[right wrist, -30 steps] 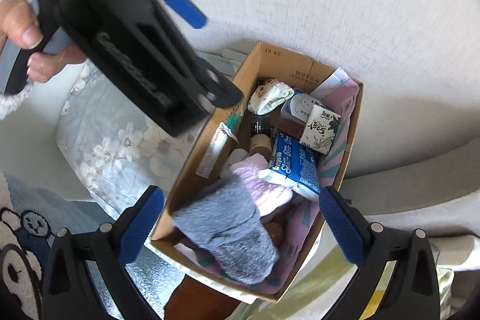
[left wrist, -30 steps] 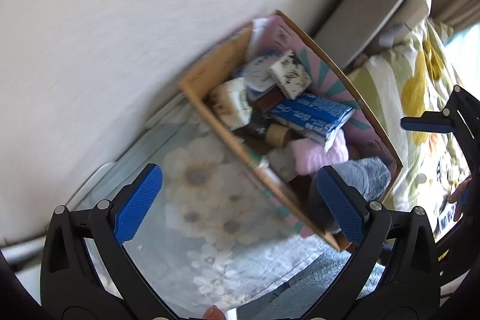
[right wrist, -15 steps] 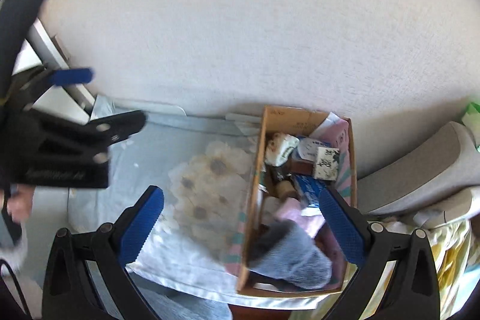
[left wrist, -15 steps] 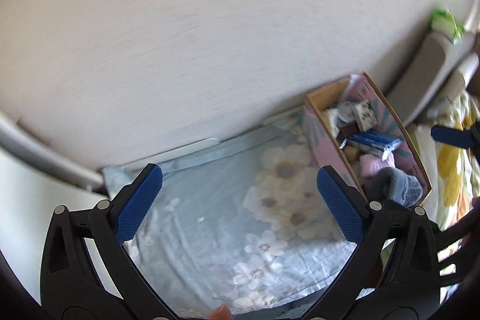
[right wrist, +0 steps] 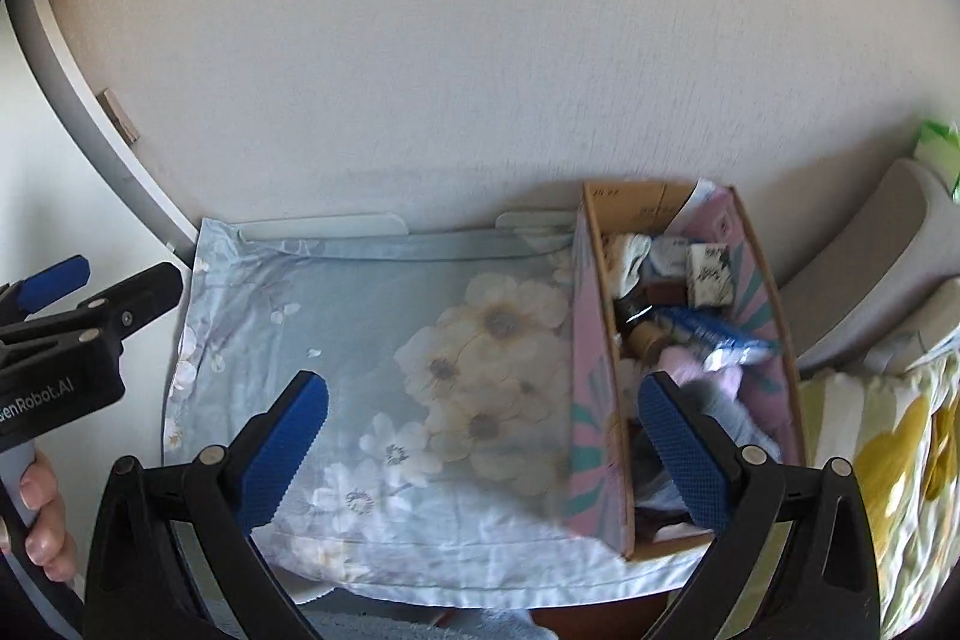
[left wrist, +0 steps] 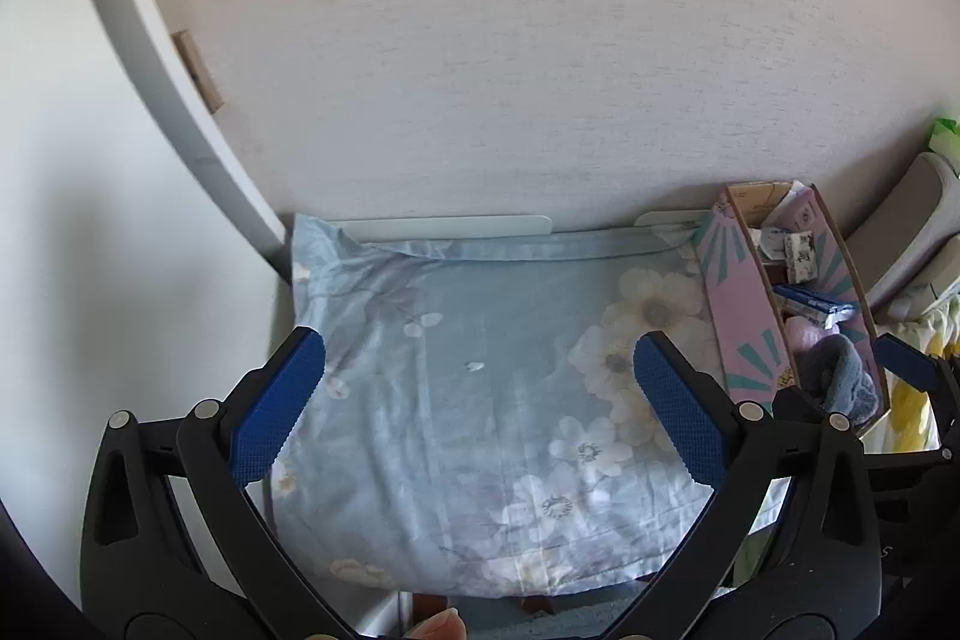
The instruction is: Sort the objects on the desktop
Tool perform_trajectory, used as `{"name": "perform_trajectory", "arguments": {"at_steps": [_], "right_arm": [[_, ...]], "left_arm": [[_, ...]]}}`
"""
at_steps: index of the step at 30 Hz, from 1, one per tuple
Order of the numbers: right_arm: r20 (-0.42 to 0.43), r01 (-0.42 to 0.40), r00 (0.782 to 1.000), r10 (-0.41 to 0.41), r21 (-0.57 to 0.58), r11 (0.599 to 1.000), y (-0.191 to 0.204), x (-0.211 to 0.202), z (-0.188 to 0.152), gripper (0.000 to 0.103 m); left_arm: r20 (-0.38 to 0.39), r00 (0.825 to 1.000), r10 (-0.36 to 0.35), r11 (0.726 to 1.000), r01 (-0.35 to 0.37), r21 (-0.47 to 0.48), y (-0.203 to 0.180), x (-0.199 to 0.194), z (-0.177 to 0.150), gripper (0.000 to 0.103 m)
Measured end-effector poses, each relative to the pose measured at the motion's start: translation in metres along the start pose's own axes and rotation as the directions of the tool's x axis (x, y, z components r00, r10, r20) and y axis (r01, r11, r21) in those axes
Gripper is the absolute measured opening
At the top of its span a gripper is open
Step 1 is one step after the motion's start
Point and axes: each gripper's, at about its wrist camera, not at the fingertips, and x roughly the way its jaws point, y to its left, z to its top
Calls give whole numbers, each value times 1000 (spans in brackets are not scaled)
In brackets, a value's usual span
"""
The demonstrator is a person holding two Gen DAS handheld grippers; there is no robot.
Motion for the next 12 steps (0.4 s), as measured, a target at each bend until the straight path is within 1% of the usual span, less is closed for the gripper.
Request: {"name": "perform_trajectory", "arguments": {"at_steps": [3,5,7,12], "right_arm": [[5,0,1000,0,5,1000,7,4,-7,103],[12,8,1000,-8,3,1000,12,5,-9,103],[15,2,1000,-2,3,1000,15,5,-10,103],[20,-14,1000,13,14,1000,17,7,-7,103]], "left_arm": [[2,1000,3,999,-3,-35,6,0,-9,103],[-2,1000,-12,998,12,-67,9,1,-13,103],[-11,999,-36,997,35,-72,12,3,-15,103],[-4,1000,-2,998,1,-65,14,5,-13,103]]}}
